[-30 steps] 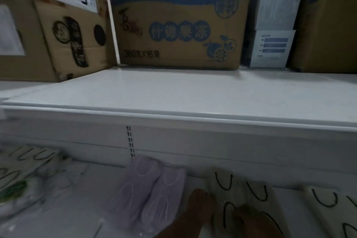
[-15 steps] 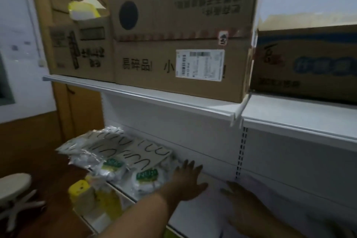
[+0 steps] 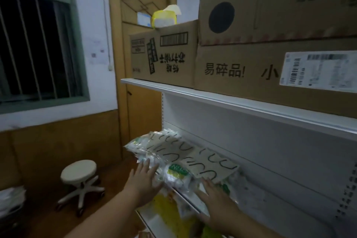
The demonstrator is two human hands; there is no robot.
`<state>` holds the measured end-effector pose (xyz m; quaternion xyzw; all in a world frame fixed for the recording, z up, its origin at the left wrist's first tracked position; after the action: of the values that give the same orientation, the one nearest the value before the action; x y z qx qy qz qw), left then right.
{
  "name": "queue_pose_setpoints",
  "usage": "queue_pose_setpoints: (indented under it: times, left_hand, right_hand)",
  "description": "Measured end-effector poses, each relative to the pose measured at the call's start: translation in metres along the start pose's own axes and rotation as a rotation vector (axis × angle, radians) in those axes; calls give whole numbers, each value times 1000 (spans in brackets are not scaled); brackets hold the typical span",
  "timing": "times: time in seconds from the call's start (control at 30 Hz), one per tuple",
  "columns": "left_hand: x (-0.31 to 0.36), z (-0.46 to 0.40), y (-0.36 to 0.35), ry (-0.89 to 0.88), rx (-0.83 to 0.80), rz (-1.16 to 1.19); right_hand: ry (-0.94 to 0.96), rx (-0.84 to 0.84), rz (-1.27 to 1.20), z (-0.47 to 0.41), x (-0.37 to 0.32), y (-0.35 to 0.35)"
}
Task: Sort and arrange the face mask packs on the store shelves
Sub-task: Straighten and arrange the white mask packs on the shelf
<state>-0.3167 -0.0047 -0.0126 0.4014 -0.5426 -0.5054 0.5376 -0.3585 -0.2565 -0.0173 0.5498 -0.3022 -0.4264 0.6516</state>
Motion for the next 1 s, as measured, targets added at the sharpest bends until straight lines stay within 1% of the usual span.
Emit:
queue_pose_setpoints:
  times: [0.2, 0.37, 0.47, 0.57, 0.73, 0.83, 0.9, 0.97, 1.0]
  left_hand:
    - [-44, -43, -2, 50, -55, 99]
    - [-88, -80, 27, 130, -34, 23]
    - [-107, -101, 45, 174, -19, 26]
    - [-119, -119, 55, 182, -29, 23]
    - [-143, -153, 48, 171, -76, 0]
    - [-155, -184, 41, 129, -119, 55]
    - [-164, -210, 38, 87, -161, 50]
    - [-170, -236, 36, 40, -169, 53]
    - [-171, -247, 35, 9, -173, 76]
  right_hand:
    - [27, 6, -1, -88, 7, 2]
    - [47, 136, -28, -175, 21, 19]
    - [40, 194, -85, -222, 22, 27]
    - [-22, 156, -72, -264, 28, 34]
    - [-143, 78, -75, -303, 38, 37]
    - [-226, 34, -47, -319, 40, 32]
    - [-292, -12, -31, -329, 38, 24]
    - [-340, -8, -68, -335, 37, 15]
    - [-352, 21, -119, -338, 38, 9]
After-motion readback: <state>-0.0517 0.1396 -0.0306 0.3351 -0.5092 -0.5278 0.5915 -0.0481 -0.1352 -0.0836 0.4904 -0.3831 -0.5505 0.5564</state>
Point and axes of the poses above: each hand's wrist, its own z-axis away from the middle knuckle, its own y-axis out of the back of the hand, x = y × z, the point moved 3 cm from there along -z, towards the middle knuckle, and after that the axes turned 9 degrees about -x, right-handed, at the moved point
